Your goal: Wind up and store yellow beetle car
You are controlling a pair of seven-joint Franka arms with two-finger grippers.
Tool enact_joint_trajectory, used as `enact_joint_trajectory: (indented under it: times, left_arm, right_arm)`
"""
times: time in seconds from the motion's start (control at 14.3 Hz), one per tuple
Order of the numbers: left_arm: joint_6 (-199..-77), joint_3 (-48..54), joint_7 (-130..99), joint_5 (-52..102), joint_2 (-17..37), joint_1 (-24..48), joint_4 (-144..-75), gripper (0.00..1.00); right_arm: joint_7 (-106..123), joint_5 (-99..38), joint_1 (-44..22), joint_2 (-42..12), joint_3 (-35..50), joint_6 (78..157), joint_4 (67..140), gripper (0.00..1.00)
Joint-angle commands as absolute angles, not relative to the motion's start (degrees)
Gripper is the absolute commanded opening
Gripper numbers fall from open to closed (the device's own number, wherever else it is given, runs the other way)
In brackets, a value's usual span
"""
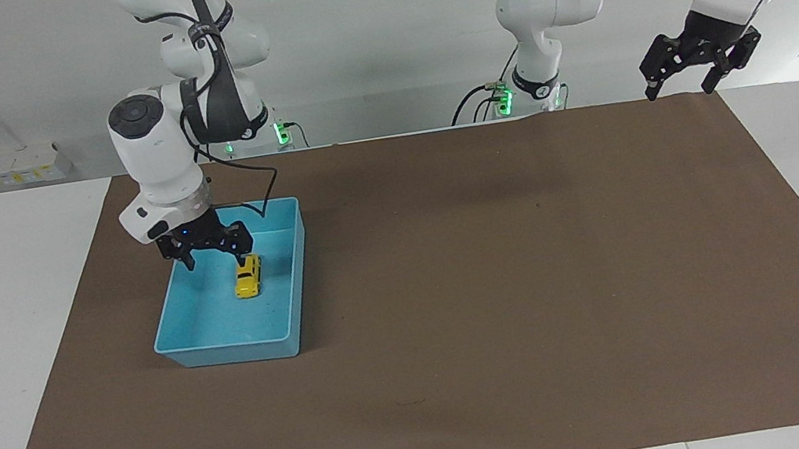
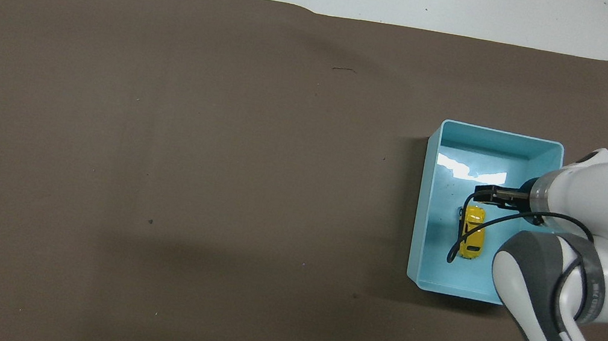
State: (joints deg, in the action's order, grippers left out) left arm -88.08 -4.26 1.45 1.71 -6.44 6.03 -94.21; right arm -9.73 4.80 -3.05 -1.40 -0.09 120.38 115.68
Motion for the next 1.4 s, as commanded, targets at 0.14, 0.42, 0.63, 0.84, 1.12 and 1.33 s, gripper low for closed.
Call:
enact_joint_trajectory:
  times: [0.14,0.42,0.63,0.84,1.12,1.33]
  left_arm:
    - [-87.5,-3.9,1.1,1.4,-7.2,5.4,-94.6,1.00]
    - [-87.5,-3.9,1.0,1.4,-7.2,5.4,-94.6,1.00]
    - [-87.5,-3.9,1.1,1.4,-7.2,5.4,-94.6,1.00]
    - [-87.5,-3.9,1.0,1.4,-7.2,5.4,-94.6,1.00]
    - [-87.5,-3.9,1.0,1.4,-7.2,5.4,-94.6,1.00]
    - [-87.5,-3.9,1.1,1.4,-7.2,5.4,-94.6,1.00]
  right_arm:
    - [-8.1,3.5,-1.7,-2.6,0.0,106.4,103.1,1.00]
    - [-10.3,2.6,-2.5,-0.2,0.4,96.4,96.9,1.00]
    - [-10.1,2.2,-2.4,-0.2,0.5,88.4,90.3,1.00]
    - [-10.1,1.6,-2.1,-0.4,0.4,82.5,85.5,1.00]
    - [-9.2,0.4,-1.9,1.4,0.1,84.4,87.5,1.00]
    - [-9.3,0.5,-2.0,1.6,0.1,84.5,87.6,1.00]
